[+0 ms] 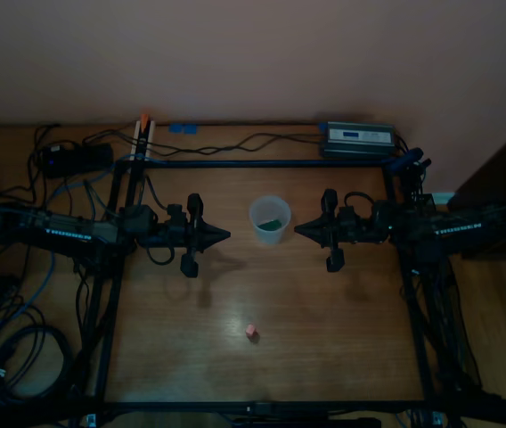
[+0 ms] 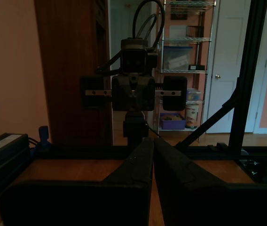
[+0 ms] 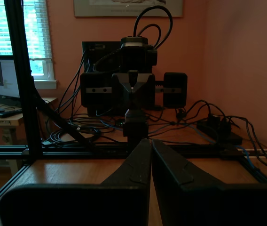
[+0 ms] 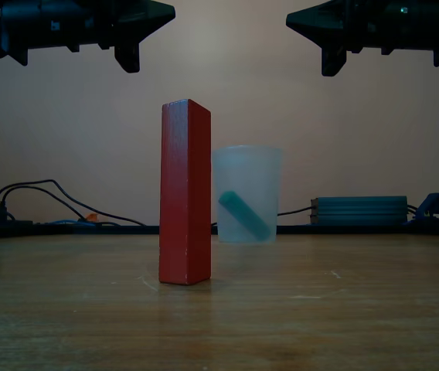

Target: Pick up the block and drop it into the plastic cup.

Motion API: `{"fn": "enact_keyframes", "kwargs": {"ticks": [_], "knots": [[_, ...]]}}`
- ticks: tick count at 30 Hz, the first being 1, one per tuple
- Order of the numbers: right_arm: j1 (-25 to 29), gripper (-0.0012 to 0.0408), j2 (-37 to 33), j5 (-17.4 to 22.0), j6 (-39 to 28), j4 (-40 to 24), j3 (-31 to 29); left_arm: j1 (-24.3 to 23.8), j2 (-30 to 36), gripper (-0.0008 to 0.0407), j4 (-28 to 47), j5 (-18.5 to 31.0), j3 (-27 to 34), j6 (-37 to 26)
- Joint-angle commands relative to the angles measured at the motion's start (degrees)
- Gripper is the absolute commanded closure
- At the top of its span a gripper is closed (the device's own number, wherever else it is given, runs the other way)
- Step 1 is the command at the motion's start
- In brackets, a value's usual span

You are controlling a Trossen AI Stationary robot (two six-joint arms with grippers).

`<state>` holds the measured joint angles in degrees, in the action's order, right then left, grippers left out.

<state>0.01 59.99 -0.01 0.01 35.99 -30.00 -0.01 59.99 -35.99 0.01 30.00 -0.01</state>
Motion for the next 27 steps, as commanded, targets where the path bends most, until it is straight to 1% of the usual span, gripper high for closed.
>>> {"fn": "enact_keyframes", "kwargs": {"ticks": [1, 20, 25, 27], "knots": [[0.0, 0.0396, 0.0, 0.0, 0.0, 0.0, 0.0, 0.0, 0.0, 0.0399, 0.1, 0.0, 0.0, 0.0], [0.0, 0.0396, 0.0, 0.0, -0.2, -0.2, 0.0, 0.0, 0.0, 0.0399, 0.1, 0.0, 0.0, 0.0], [0.0, 0.0396, 0.0, -1.9, 0.0, -1.6, 0.0, 0.0, 0.0, 0.0399, 0.1, 0.0, 0.0, 0.0], [0.0, 0.0396, 0.0, -3.6, 0.5, -3.2, 0.0, 0.0, 0.0, 0.0399, 0.1, 0.0, 0.0, 0.0]]}}
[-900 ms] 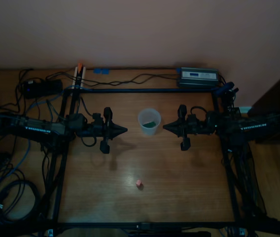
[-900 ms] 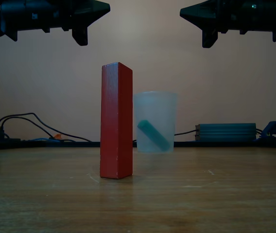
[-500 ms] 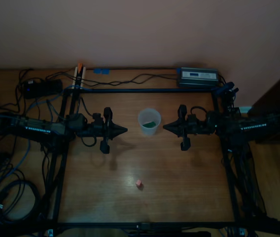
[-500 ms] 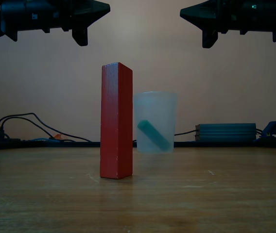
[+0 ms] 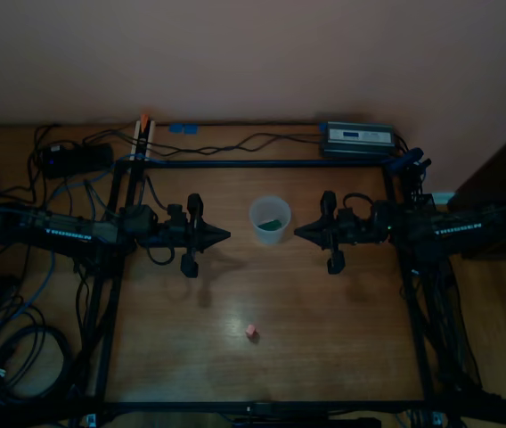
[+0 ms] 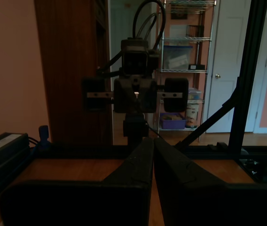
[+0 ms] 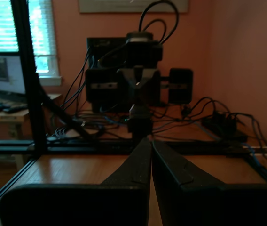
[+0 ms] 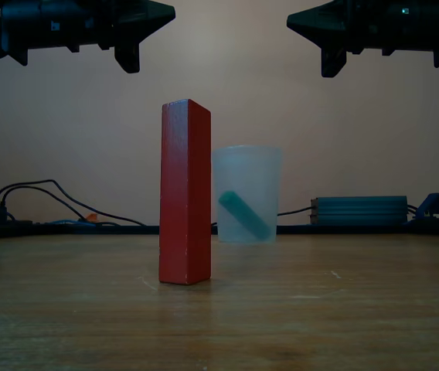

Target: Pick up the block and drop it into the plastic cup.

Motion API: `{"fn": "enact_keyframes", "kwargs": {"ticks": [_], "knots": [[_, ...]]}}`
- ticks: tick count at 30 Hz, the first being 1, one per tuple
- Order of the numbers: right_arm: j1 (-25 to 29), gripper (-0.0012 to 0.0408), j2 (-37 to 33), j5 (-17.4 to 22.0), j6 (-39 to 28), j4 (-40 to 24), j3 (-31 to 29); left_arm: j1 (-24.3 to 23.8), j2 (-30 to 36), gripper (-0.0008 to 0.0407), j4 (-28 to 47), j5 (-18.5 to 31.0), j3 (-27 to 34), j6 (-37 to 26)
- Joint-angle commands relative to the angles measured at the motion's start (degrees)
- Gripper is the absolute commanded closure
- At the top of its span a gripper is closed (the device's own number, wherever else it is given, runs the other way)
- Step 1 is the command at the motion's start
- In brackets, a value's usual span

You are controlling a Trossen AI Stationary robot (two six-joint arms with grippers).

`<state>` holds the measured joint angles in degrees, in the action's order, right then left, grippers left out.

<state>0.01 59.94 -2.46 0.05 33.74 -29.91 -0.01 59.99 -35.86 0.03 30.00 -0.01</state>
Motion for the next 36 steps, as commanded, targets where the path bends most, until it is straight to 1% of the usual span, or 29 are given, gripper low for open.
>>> {"fn": "enact_keyframes", "kwargs": {"ticks": [1, 4, 7, 10, 16, 18, 20, 22, 24, 32, 36], "knots": [[0.0, 0.0396, 0.0, -1.9, 1.0, -1.9, -0.1, 0.0, 0.0, 0.0399, 0.0, 0.0, 0.0, 0.0], [-0.2, 0.0383, 0.0, -3.6, 1.8, -4.6, -0.1, 0.0, 0.0, 0.0399, 0.0, 0.0, 0.0, 0.0], [-0.7, 0.0345, 0.0, -4.4, 2.3, -6.8, -0.1, 0.0, 0.0, 0.0399, 0.0, 0.0, 0.0, 0.0], [-1.3, 0.0285, 0.0, -5.2, 2.4, -8.3, -0.1, 0.0, 0.0, 0.0399, 0.0, 0.0, 0.0, 0.0], [-3.2, 0.0138, 0.0, -7.2, 1.1, -10.6, 0.1, 0.0, 0.0, 0.0399, 0.0, 0.0, 0.0, 0.0], [-3.8, 0.0103, 0.0, -7.5, 0.1, -10.6, 0.7, 0.0, 0.0, 0.0399, 0.0, 0.0, 0.0, 0.0], [-4.4, 0.0083, 0.0, -7.5, -0.6, -10.6, 1.7, 0.0, 0.0, 0.0399, 0.0, 0.0, 0.0, 0.0], [-5.0, 0.0081, 0.0, -7.5, -1.0, -10.6, 2.8, 0.0, 0.0, 0.0399, 0.0, 0.0, 0.0, 0.0], [-5.6, 0.009, 0.0, -7.4, -1.5, -10.1, 4.0, 0.0, 0.0, 0.0399, 0.0, 0.0, 0.0, 0.0], [-7.3, 0.0183, 0.0, -7.4, -2.0, -4.5, 8.4, 0.0, 0.0, 0.0399, 0.0, 0.0, 0.0, 0.0], [-8.6, 0.0212, 2.4, -7.3, -2.2, -1.7, 9.6, 0.0, 0.0, 0.0399, 0.0, 0.0, 0.0, 0.0]]}}
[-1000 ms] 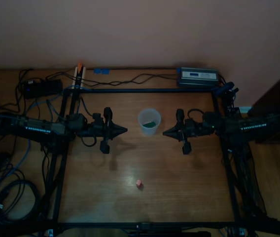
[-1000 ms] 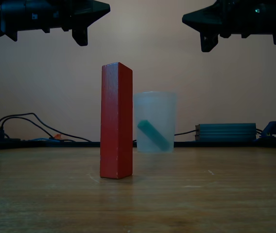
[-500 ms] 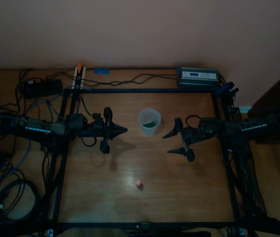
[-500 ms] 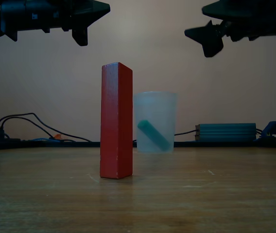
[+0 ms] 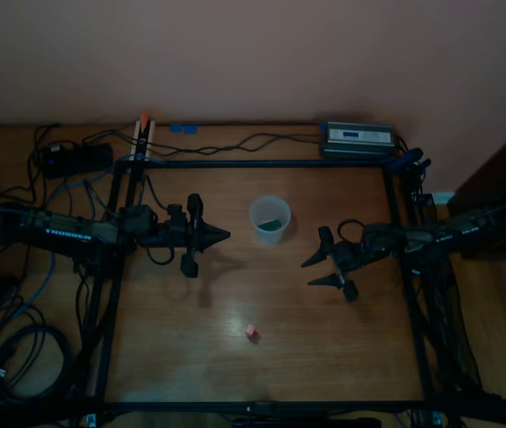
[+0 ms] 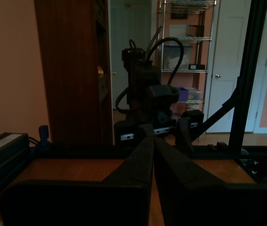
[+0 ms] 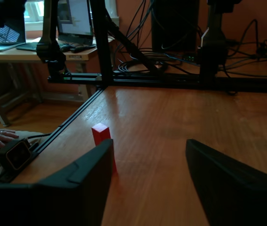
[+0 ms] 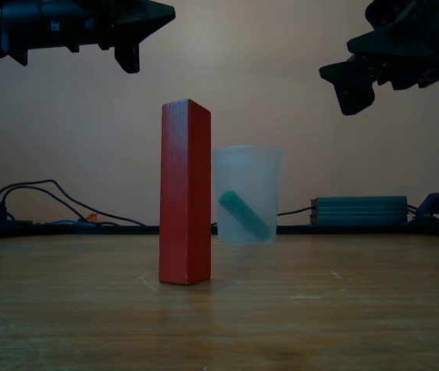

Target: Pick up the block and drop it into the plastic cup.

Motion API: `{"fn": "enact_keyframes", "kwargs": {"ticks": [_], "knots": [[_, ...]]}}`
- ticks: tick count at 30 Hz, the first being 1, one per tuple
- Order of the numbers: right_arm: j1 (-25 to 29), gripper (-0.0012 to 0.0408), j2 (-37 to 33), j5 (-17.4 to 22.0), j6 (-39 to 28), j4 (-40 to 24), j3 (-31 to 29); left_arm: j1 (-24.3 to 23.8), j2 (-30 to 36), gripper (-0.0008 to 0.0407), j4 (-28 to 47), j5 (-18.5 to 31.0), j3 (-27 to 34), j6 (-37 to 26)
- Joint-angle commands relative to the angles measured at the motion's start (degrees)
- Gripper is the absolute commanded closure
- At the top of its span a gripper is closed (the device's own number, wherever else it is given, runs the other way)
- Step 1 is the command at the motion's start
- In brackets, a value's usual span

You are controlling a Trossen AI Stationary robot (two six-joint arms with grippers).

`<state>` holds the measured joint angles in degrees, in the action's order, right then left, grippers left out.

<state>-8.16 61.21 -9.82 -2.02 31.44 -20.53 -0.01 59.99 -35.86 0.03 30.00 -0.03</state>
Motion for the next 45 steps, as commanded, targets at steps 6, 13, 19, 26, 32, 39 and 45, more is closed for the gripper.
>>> {"fn": "enact_keyframes", "kwargs": {"ticks": [6, 13, 19, 26, 32, 39, 45], "knots": [[-1.6, 0.0199, 12.4, 0.1, -0.4, 2.6, -3.4, 0.0, 0.0, 0.0399, 0.0, 0.0, 0.0, 0.0], [-1.8, 0.0155, 24.5, -2.4, -1.5, 2.9, -10.6, 0.0, 0.0, 0.0399, 0.0, 0.0, 0.0, 0.0], [-3.4, 0.0151, 30.3, -3.8, -1.4, 2.9, -14.5, 0.0, 0.0, 0.0399, 0.0, 0.0, 0.0, 0.0], [-5.5, 0.0166, 33.6, -3.7, -1.1, 2.8, -16.5, 0.0, 0.0, 0.0399, 0.0, 0.0, 0.0, 0.0], [-5.8, 0.0166, 36.9, -3.7, 0.5, 2.4, -19.4, 0.0, 0.0, 0.0399, 0.0, 0.0, 0.0, 0.0], [-5.8, 0.0166, 41.0, -3.7, 0.8, 2.3, -22.8, 0.0, 0.0, 0.0399, 0.0, 0.0, 0.0, 0.0], [-6.1, 0.0166, 42.6, -3.7, 1.0, 2.4, -24.8, 0.0, 0.0, 0.0399, 0.0, 0.0, 0.0, 0.0]]}}
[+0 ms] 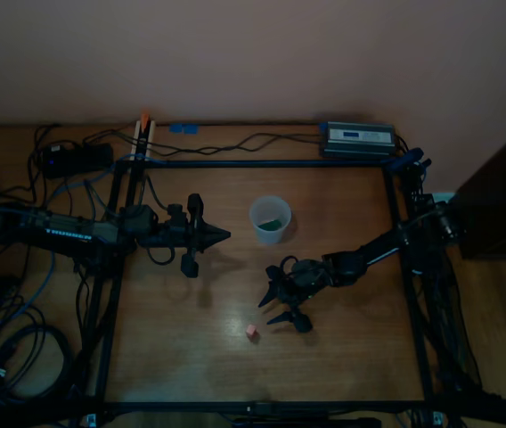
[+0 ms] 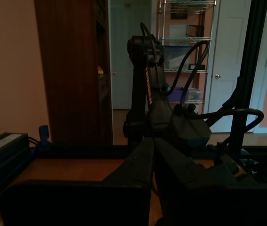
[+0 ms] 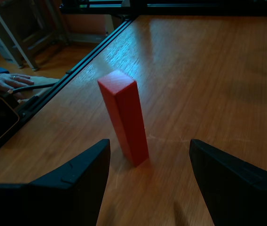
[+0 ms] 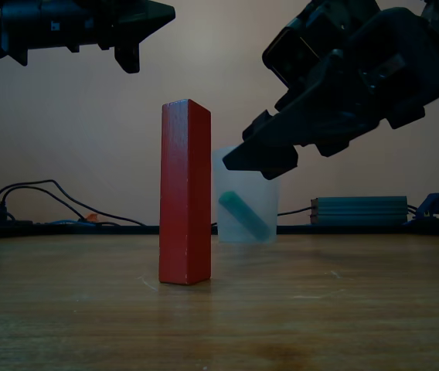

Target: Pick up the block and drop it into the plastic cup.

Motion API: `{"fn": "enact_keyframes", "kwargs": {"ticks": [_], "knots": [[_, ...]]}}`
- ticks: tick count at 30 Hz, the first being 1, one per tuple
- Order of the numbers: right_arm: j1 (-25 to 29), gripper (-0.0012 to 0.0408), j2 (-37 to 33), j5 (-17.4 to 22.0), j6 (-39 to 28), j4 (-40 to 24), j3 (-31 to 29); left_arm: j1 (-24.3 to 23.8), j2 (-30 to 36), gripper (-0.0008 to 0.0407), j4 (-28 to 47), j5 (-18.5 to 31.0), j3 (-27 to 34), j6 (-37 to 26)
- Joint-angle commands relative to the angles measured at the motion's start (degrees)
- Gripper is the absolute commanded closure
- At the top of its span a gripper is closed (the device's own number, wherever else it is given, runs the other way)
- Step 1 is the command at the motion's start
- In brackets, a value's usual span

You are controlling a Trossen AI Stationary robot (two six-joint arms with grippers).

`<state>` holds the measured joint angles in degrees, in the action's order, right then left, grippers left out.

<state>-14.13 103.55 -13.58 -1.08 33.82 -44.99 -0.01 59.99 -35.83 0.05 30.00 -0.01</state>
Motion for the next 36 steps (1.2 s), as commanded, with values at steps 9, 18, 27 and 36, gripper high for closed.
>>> {"fn": "enact_keyframes", "kwargs": {"ticks": [9, 18, 27, 36], "knots": [[-1.8, 0.0166, 3.6, 0.0, 0.5, -0.7, -3.5, 0.0, 0.0, 0.0399, 0.0, 0.0, 0.0, 0.0], [-2.4, 0.0166, 3.7, 0.0, 1.1, -2.4, -5.2, 0.0, 0.0, 0.0399, 0.0, 0.0, 0.0, 0.0], [-2.5, 0.0168, 3.7, 0.0, 1.7, -2.6, -6.1, 0.0, 0.0, 0.0399, 0.0, 0.0, 0.0, 0.0], [-2.5, 0.0176, 3.7, 0.0, 1.7, -1.5, -6.0, 0.0, 0.0, 0.0399, 0.0, 0.0, 0.0, 0.0]]}}
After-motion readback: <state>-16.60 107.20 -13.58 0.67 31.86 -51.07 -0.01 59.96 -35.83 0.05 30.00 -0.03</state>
